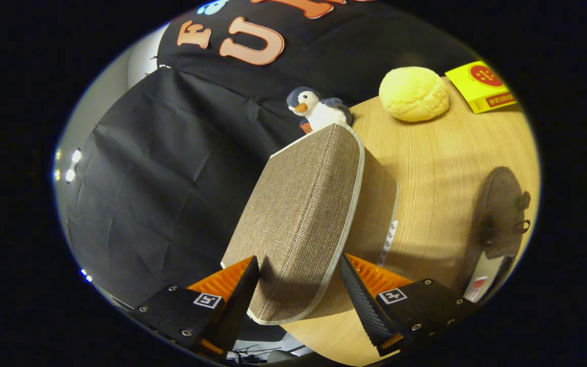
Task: Open the storage box then place both shoes into the box .Put the left shoe in first, then the right shoe, with the right side of both shoes facing outward in a uniform manner.
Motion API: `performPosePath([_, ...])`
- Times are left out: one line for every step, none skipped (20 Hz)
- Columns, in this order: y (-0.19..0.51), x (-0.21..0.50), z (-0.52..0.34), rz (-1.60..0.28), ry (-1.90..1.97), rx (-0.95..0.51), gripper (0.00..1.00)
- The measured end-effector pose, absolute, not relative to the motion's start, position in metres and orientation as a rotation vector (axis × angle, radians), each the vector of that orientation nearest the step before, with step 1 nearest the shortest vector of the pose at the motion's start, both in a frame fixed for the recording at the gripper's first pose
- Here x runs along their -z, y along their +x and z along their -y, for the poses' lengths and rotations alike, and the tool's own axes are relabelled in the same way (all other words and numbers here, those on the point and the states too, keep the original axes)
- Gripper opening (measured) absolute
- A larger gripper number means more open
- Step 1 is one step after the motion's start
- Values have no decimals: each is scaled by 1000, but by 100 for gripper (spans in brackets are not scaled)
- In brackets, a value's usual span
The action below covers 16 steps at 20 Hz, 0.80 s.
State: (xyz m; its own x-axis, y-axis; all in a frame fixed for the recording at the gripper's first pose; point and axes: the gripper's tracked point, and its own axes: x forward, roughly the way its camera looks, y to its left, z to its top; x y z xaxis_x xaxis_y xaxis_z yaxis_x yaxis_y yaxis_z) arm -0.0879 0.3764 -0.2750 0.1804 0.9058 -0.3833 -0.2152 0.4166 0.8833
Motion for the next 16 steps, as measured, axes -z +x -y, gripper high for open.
performPosePath([-90,275,-380,-1122,826,-932,96])
performPosePath([-91,275,-379,-1133,858,-932,95])
performPosePath([-89,275,-378,-1134,873,-935,94])
performPosePath([-90,275,-377,-1138,882,-942,92])
performPosePath([-88,274,-375,-1143,894,-942,91])
performPosePath([-89,272,-375,-1146,912,-949,85])
performPosePath([-88,271,-374,-1145,928,-956,82])
performPosePath([-89,267,-371,-1150,936,-960,79])
performPosePath([-88,263,-368,-1151,945,-964,77])
performPosePath([-87,261,-364,-1147,961,-964,75])
performPosePath([-85,260,-361,-1143,977,-956,74])
performPosePath([-84,251,-358,-1127,1029,-974,71])
performPosePath([-77,232,-355,-1091,1130,-991,69])
performPosePath([-72,216,-352,-1046,1197,-996,65])
performPosePath([-64,207,-348,-1005,1224,-990,60])
performPosePath([-62,202,-347,-988,1243,-991,49])
